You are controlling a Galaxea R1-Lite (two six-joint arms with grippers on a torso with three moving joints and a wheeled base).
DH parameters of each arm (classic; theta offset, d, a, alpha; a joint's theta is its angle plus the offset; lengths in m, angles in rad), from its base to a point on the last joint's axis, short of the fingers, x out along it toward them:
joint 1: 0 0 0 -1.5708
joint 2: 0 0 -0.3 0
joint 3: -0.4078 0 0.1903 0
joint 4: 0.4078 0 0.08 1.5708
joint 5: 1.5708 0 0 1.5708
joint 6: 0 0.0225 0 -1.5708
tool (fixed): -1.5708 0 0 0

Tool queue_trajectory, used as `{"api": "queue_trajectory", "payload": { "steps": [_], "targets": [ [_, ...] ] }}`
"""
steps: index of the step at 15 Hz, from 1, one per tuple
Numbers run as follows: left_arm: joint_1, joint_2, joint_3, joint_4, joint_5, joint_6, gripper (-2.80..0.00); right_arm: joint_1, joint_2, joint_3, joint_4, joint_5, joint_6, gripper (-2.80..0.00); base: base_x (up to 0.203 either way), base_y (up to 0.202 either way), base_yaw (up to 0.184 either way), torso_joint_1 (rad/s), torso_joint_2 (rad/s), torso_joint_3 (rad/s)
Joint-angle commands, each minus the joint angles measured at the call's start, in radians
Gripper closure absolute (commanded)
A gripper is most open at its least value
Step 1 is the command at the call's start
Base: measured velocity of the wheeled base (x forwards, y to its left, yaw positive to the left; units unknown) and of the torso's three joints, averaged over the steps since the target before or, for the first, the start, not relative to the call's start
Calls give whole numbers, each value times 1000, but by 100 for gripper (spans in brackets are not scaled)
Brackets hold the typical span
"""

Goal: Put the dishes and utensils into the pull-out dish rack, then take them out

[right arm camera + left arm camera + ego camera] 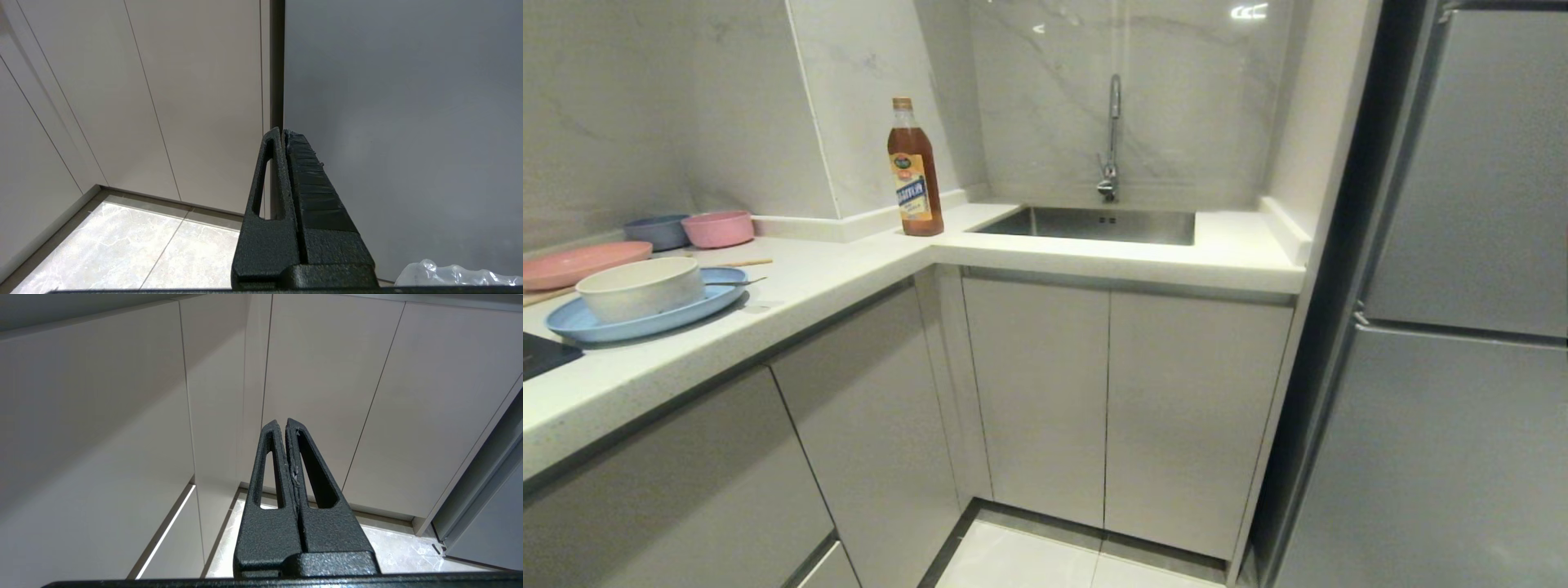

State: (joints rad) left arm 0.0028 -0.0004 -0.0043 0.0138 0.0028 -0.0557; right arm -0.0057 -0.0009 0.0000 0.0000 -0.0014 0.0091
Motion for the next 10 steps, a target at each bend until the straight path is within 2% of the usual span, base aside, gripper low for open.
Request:
{"api": "queue_trajectory", "payload": {
  "steps": [1, 10],
  "targets": [
    [0, 1, 0, 0, 0, -1, 0, 0, 1, 0, 0, 0, 0, 0, 0, 0, 0, 0, 0, 0],
    [0, 0, 0, 0, 0, -1, 0, 0, 1, 0, 0, 0, 3, 0, 0, 0, 0, 0, 0, 0]
  ]
}}
